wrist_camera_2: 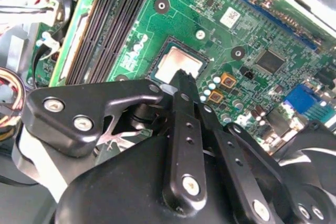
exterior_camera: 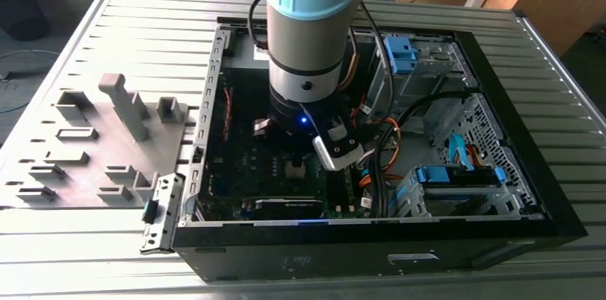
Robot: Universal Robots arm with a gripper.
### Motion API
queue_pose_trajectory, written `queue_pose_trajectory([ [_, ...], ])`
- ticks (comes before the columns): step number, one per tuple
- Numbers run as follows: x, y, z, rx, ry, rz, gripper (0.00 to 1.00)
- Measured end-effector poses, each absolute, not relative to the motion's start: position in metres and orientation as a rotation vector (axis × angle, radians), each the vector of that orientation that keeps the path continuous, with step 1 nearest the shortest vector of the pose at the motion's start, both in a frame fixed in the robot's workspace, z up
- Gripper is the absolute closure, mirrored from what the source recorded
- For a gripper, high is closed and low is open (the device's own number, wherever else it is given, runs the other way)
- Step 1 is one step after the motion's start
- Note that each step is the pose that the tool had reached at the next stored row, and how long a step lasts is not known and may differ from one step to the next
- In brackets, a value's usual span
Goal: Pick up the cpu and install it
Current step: 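Close the cpu cover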
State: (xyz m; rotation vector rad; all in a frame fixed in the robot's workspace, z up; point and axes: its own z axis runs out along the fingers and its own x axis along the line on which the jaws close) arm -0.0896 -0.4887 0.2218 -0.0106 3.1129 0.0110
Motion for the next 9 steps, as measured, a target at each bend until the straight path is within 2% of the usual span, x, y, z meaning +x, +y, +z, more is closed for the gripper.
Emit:
queue_pose_trajectory([
  [9,-0.0896,-0.4887,0.2220,-0.209,3.106,0.015,0.89],
])
